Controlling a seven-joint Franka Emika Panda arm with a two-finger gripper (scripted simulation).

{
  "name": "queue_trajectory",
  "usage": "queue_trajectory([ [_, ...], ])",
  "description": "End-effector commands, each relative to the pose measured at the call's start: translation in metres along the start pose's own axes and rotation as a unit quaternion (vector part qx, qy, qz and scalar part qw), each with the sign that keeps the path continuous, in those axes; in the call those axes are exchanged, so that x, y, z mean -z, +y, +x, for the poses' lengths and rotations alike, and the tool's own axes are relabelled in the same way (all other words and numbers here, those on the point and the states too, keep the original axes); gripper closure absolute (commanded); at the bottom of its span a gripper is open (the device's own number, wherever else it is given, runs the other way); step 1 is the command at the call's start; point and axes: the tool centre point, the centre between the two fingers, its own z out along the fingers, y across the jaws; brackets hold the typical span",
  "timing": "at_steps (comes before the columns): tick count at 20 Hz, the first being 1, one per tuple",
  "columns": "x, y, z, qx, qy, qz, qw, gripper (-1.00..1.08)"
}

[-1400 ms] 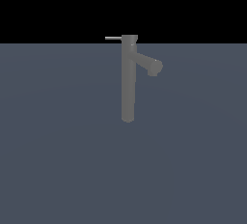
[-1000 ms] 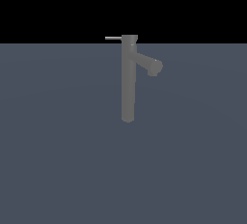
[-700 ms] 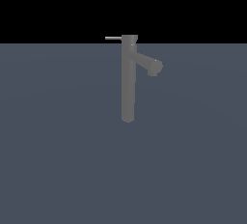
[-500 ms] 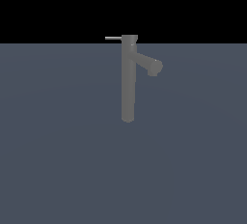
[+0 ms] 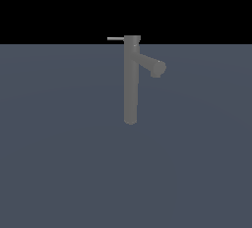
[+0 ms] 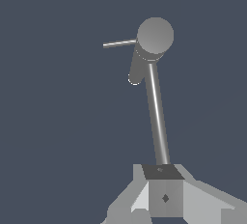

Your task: Turn on the faucet by rotating a designated handle.

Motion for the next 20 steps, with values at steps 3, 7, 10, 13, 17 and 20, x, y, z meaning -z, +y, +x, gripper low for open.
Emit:
queue_trajectory([
  [3, -0.023, -0.005, 0.034, 0.014, 0.000, 0.000, 0.9999, 1.08],
  [7, -0.043, -0.009, 0.064, 0.027, -0.001, 0.000, 0.9996, 1.08],
  [10, -0.058, -0.014, 0.086, 0.036, -0.002, 0.000, 0.9994, 1.08],
  [13, -0.072, -0.018, 0.108, 0.045, -0.002, 0.000, 0.9990, 1.08],
  [17, -0.087, -0.023, 0.131, 0.054, -0.003, 0.000, 0.9985, 1.08],
  [20, -0.095, -0.026, 0.144, 0.060, -0.003, 0.000, 0.9982, 1.08],
])
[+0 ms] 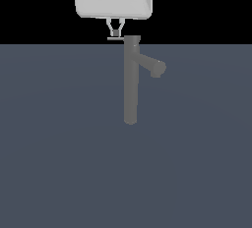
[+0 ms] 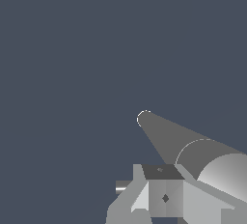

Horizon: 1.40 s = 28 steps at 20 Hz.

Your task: Turn on the faucet by rotating a designated handle.

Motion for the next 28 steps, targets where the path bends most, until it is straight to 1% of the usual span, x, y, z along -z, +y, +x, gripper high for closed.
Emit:
queue_trajectory([
  [1, -0.006, -0.001, 0.011, 0.004, 0.000, 0.000, 1.0000, 1.08],
  [7, -0.014, -0.003, 0.026, 0.010, 0.000, 0.000, 0.9999, 1.08],
  [15, -0.015, -0.004, 0.029, 0.011, 0.000, 0.000, 0.9999, 1.08],
  [28, -0.015, -0.013, -0.010, 0.011, 0.000, 0.000, 0.9999, 1.08],
])
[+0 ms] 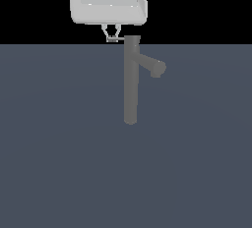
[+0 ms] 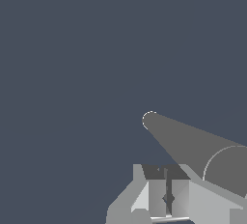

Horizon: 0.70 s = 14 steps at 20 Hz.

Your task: Turn on the faucet by rotating a designated handle.

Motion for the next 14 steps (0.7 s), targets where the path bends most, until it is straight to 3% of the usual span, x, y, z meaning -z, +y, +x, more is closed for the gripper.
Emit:
queue_trajectory([
  [1, 0.000, -0.001, -0.011, -0.002, -0.003, 0.000, 1.0000, 1.08],
  [4, 0.000, -0.003, -0.006, 0.001, 0.001, 0.000, 1.0000, 1.08],
  [14, 0.000, 0.013, -0.041, -0.001, -0.002, 0.000, 1.0000, 1.08],
])
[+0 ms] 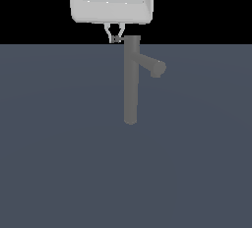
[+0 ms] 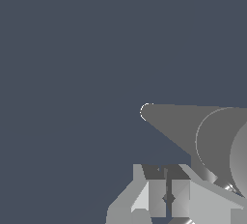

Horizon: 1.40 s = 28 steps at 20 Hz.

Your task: Turn on the faucet by rotating a designated handle.

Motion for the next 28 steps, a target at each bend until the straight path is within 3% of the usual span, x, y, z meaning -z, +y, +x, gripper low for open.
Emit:
queue_trajectory([
  [1, 0.000, 0.010, -0.017, -0.007, -0.007, 0.001, 0.9999, 1.08],
  [5, 0.001, 0.014, -0.028, -0.008, -0.008, 0.001, 0.9999, 1.08],
  [6, 0.000, 0.006, -0.016, 0.001, -0.002, 0.000, 1.0000, 1.08],
  [15, 0.001, 0.062, -0.044, -0.008, -0.008, 0.001, 0.9999, 1.08],
  [16, 0.001, 0.062, -0.044, -0.008, -0.008, 0.001, 0.9999, 1.08],
  [17, 0.000, 0.031, -0.028, 0.018, -0.003, 0.002, 0.9998, 1.08],
  [28, 0.000, 0.095, -0.020, -0.004, -0.008, 0.001, 1.0000, 1.08],
])
